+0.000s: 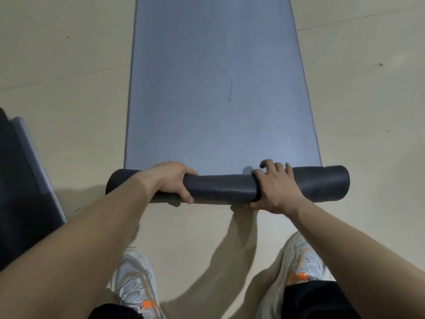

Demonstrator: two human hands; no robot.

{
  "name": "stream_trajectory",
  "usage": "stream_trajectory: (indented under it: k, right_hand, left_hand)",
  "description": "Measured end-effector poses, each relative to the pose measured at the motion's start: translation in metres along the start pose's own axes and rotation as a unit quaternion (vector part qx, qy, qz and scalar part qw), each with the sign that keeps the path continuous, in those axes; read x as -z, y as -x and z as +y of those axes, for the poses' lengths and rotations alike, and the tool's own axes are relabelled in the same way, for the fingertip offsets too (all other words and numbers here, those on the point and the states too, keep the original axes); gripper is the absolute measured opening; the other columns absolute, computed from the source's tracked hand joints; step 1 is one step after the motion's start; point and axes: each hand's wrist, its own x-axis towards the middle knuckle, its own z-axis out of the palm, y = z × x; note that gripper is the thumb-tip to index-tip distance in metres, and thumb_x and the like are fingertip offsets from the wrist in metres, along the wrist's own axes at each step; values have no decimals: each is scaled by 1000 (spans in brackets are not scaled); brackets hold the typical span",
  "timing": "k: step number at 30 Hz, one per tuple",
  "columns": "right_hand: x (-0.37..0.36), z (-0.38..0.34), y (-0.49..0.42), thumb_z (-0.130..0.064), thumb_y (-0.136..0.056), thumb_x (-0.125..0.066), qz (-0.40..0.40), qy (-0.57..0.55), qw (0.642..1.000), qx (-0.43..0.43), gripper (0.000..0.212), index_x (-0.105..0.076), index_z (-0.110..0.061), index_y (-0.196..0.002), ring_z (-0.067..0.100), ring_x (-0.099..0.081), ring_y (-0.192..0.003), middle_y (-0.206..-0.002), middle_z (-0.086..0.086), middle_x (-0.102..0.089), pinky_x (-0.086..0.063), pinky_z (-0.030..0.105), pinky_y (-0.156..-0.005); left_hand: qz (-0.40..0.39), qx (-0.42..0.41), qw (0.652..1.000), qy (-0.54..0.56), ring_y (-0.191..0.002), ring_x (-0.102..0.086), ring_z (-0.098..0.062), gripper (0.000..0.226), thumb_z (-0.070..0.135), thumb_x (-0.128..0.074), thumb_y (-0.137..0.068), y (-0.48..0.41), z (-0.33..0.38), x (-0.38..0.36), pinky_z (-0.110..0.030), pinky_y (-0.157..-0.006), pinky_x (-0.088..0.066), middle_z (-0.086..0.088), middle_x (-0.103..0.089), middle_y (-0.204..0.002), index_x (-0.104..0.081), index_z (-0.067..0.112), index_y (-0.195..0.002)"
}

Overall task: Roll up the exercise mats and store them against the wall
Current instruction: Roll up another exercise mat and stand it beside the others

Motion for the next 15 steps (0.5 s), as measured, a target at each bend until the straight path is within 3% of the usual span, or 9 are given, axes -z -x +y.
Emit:
stream_trajectory:
  k: [2, 5, 7, 8, 9, 10, 11, 13, 15]
  right_hand:
    - [-18, -3, 18, -85, -79, -52, 101, 14, 994, -36, 86, -48, -22, -138, 30, -51, -130, -136, 4, -54, -23, 61, -118]
    - [-19, 8, 11, -95, -76, -33, 76, -35, 997, 2, 94, -52, -23, -134, 28, -56, -123, -129, 1, -60, -31, 52, -113]
    - [2, 24, -11, -100, -70, -30, 14, -61, 997, 46, 98, -56, -26, -129, 26, -61, -109, -117, -2, -63, -43, 44, -97]
    - [17, 31, -25, -101, -69, -34, -25, -82, 995, 52, 95, -59, -27, -122, 25, -63, -102, -111, -3, -65, -46, 41, -88]
    - [32, 34, -37, -101, -69, -40, -70, -108, 990, 56, 89, -61, -27, -115, 25, -64, -97, -106, -3, -67, -46, 40, -82]
    - [44, 36, -49, -98, -71, -44, -93, -116, 987, 56, 84, -61, -27, -112, 25, -64, -96, -104, -3, -69, -46, 40, -82]
    - [48, 36, -58, -96, -74, -44, -73, -102, 991, 57, 82, -61, -26, -114, 25, -64, -98, -106, -1, -71, -45, 41, -88]
    - [40, 29, -54, -90, -83, -39, 77, -47, 996, 26, 80, -61, -23, -120, 29, -63, -107, -115, 2, -71, -41, 46, -103]
    - [13, 13, -35, -69, -92, -50, 221, -26, 975, -3, 65, -59, -16, -128, 37, -57, -123, -132, 12, -64, -36, 53, -112]
  left_hand:
    - [-35, 3, 999, 28, -93, -69, -11, 49, 43, -90, -67, -6, 2, 12, -32, -84, -53, 16, -74, -99, -68, 42, -110]
    - [-5, 29, 999, 22, -104, -67, -18, 52, 48, -88, -69, -2, 3, 11, -33, -89, -51, 17, -71, -109, -64, 46, -116]
    - [185, 52, 980, -55, -118, -59, -24, 60, 56, -78, -77, 8, 6, -11, -39, -99, -46, 12, -64, -126, -59, 39, -131]
    - [307, 42, 945, -105, -123, -55, -28, 56, 55, -71, -84, 15, 10, -29, -42, -103, -42, 4, -61, -133, -57, 33, -135]
    - [375, 33, 916, -137, -130, -50, -33, 54, 51, -65, -90, 21, 16, -47, -45, -108, -37, -3, -56, -142, -55, 28, -138]
    - [384, 29, 910, -151, -141, -39, -38, 61, 51, -61, -93, 23, 21, -61, -48, -116, -30, -10, -44, -155, -47, 26, -146]
    - [355, 35, 919, -170, -150, -21, -42, 77, 58, -59, -92, 22, 25, -70, -52, -122, -18, -14, -25, -165, -32, 26, -156]
    - [293, 63, 927, -228, -154, 3, -43, 108, 73, -58, -84, 6, 24, -68, -56, -124, -4, -14, 1, -169, 0, 24, -162]
    - [303, 67, 920, -238, -154, 1, -42, 116, 76, -61, -80, -19, 17, -49, -55, -125, -4, -13, -3, -169, 5, 24, -161]
